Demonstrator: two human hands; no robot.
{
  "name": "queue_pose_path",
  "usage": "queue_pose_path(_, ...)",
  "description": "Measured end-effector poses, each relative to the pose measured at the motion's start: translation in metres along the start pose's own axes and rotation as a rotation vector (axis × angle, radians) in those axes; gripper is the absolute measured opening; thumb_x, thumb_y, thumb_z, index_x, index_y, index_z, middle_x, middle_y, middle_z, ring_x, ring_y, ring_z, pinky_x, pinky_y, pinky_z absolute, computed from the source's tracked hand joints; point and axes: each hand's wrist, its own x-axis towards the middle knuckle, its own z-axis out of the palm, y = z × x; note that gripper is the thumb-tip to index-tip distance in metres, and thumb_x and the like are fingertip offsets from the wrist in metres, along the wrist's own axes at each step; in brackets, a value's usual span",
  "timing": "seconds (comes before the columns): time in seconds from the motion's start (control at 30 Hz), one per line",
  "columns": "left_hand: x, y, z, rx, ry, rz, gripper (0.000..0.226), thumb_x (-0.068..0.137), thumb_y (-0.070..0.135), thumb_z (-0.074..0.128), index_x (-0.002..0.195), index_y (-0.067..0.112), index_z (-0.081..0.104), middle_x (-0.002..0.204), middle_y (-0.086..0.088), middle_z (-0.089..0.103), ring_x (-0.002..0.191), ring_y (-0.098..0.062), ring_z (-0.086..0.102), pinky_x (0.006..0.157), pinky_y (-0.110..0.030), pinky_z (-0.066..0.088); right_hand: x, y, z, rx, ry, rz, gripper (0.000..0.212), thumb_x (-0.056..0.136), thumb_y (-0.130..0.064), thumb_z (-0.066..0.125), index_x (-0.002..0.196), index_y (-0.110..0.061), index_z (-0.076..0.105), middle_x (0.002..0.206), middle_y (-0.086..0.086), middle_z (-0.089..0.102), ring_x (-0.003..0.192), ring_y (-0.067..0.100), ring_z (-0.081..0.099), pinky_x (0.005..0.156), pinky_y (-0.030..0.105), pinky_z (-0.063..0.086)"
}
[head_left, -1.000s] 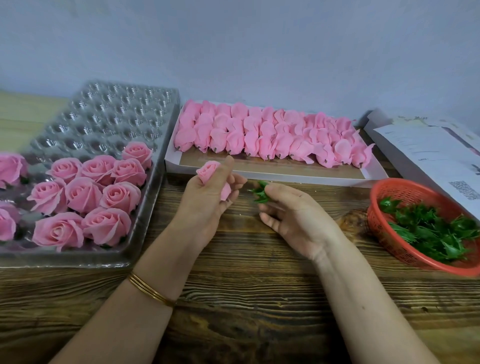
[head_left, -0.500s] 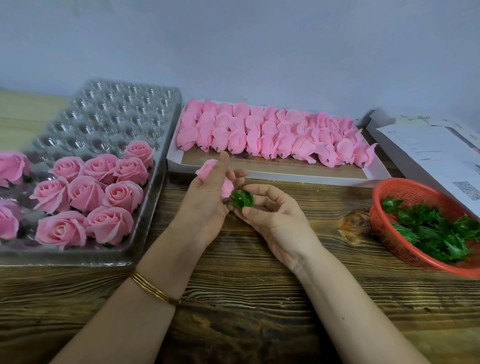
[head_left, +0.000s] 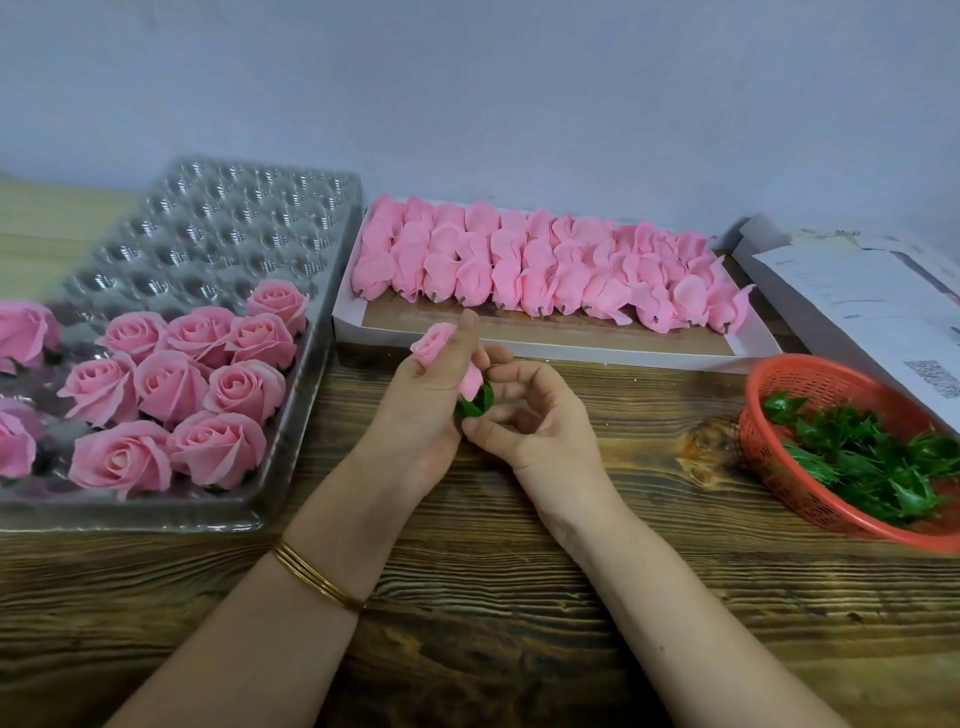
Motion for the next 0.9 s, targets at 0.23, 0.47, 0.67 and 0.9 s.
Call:
queue_pose_path(0.23,0.0014,-0.0002,-0.0011,0.039,-0.009,-0.002,0.034,0.079,0.045,0.065,0.059,0.018,0.059,0.086,-0.006,0.072,0.080,-0.019,0.069,0.076,-0.035,0.059,0.0016,0.0017,-0.0011,0.092,0.027,0.036,0.039,0.074,0.020,0.070,0.104,-0.003,0.061,0.094,0.011,0.070,0.083,0.016,0.067,0.079,0.025,0.056)
queue_pose_path(0.47,0.0007,0.0025,-0.0020,0.079,-0.021,-0.011,0.034,0.080,0.047,0.063,0.065,0.016,0.059,0.089,-0.006,0.072,0.083,-0.020,0.067,0.071,-0.033,0.057,0.0015,-0.0014,-0.0020,0.278,-0.001,0.149,0.024,0.083,0.017,0.061,0.100,0.001,0.069,0.089,0.015,0.072,0.094,0.027,0.069,0.092,0.038,0.057)
queue_pose_path(0.67,-0.0013,0.0023,0.0003,0.067,-0.028,-0.029,0.034,0.082,0.045,0.062,0.068,0.014,0.060,0.086,-0.005,0.072,0.075,-0.017,0.068,0.070,-0.033,0.056,0.0009,-0.0029,-0.0022,0.316,0.005,0.146,0.028,0.082,0.019,0.061,0.096,-0.002,0.071,0.086,0.014,0.073,0.089,0.025,0.068,0.084,0.031,0.059)
queue_pose_path(0.9,-0.0013,0.0006,0.0006,0.057,-0.060,-0.045,0.032,0.079,0.046,0.065,0.064,0.017,0.062,0.087,-0.004,0.073,0.078,-0.016,0.068,0.082,-0.037,0.053,0.0020,-0.0025,-0.0027,0.383,0.050,0.167,0.031,0.078,0.021,0.063,0.104,0.004,0.067,0.089,0.016,0.073,0.090,0.026,0.070,0.084,0.032,0.058)
